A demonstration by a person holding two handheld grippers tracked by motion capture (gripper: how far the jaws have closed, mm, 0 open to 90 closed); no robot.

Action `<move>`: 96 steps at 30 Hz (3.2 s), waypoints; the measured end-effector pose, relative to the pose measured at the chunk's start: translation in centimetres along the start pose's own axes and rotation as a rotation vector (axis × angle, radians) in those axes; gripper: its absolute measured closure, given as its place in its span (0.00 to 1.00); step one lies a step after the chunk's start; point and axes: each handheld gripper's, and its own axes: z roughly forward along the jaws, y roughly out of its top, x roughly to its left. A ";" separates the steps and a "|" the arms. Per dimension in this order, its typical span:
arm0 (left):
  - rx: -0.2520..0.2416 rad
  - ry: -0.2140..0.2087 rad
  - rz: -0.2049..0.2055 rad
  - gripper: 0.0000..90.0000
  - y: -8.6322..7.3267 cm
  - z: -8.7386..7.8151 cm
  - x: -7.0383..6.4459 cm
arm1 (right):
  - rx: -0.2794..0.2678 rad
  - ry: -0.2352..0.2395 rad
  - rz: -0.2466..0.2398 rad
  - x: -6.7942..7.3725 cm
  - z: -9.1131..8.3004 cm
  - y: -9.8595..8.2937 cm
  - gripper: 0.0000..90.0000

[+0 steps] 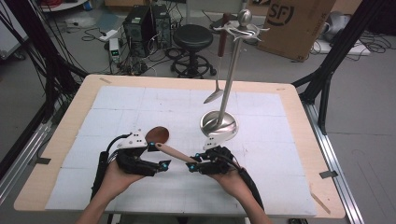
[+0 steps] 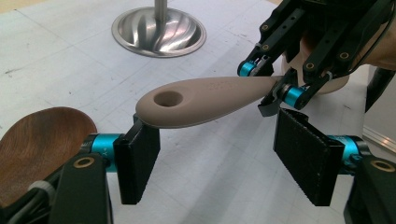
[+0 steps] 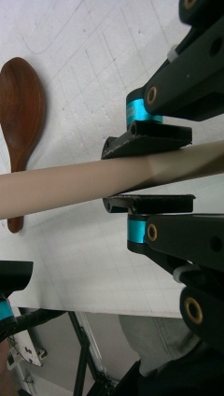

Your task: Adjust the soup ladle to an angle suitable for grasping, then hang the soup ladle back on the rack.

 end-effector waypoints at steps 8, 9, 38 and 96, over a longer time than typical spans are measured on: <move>-0.004 0.008 -0.007 0.35 0.0 -0.1 0.2 | -0.089 0.018 0.040 -0.3 -1.6 0.9 0.83; -0.003 0.009 -0.006 0.35 0.0 -0.1 0.2 | -0.108 0.022 0.048 -0.4 -1.9 1.0 0.83; -0.005 0.030 -0.007 0.34 -0.1 -0.5 0.5 | -0.465 0.017 0.066 -1.5 -8.0 4.1 0.85; -0.025 0.074 -0.030 0.27 -0.3 -1.3 1.5 | -0.436 -0.164 -0.029 -4.2 -14.0 13.0 0.85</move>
